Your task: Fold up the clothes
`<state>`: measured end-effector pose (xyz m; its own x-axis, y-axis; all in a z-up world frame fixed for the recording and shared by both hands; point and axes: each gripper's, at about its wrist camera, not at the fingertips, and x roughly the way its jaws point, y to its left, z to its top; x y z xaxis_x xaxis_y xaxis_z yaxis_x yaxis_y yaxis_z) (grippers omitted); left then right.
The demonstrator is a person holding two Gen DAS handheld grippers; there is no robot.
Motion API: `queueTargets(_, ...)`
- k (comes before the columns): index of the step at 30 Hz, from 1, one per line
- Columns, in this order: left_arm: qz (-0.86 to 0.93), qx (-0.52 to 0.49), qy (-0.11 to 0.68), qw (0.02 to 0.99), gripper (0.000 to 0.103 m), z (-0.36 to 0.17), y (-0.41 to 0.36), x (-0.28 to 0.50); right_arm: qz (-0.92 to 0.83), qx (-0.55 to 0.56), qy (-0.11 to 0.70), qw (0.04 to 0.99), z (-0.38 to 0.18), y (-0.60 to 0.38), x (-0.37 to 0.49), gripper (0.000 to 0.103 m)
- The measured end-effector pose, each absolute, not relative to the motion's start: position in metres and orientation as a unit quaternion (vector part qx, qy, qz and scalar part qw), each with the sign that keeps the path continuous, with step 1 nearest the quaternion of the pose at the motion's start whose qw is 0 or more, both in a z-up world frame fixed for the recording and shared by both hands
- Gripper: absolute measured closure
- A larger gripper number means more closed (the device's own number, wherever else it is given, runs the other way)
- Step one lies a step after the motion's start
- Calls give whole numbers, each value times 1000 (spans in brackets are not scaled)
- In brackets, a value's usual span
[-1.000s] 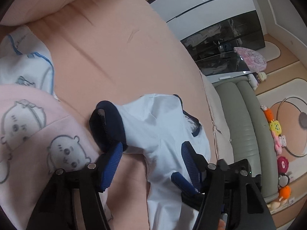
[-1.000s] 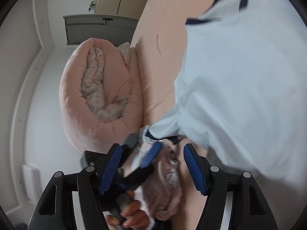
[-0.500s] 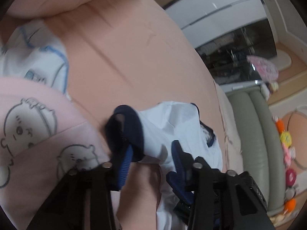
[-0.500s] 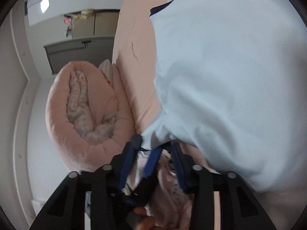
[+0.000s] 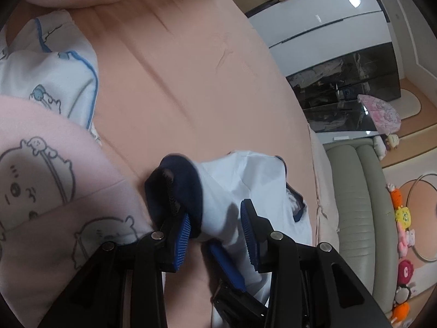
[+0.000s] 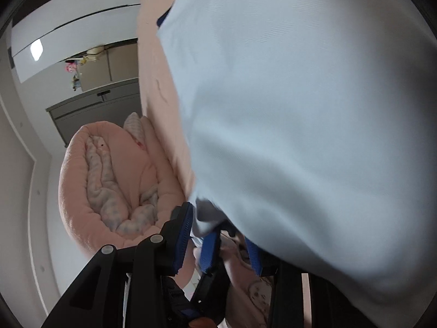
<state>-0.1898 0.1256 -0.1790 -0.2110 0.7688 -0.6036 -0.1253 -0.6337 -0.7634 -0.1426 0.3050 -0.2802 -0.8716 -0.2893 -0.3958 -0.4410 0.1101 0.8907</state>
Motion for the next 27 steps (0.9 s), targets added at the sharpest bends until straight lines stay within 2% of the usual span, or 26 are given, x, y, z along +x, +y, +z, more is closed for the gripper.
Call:
queueTargets(5, 693, -570, -298, 326, 70, -178, 134, -198, 614, -237, 751, 53, -284, 310, -151, 67)
queueTargets(9, 649, -598, -329, 336, 71, -186, 141, -207, 601, -206, 771, 49, -280, 320, -139, 67)
queueTargets(17, 623, -640, -279, 352, 71, -193, 149, -197, 600, -189, 776, 36, -277, 328, -129, 67)
queueTargets(22, 568, -665, -301, 380, 71, -195, 136, -195, 596, -195, 779, 5, -274, 327, -129, 67)
queueTargets(27, 557, -668, -312, 383, 71, -190, 120, -197, 585, -216, 781, -10, -275, 313, -131, 61)
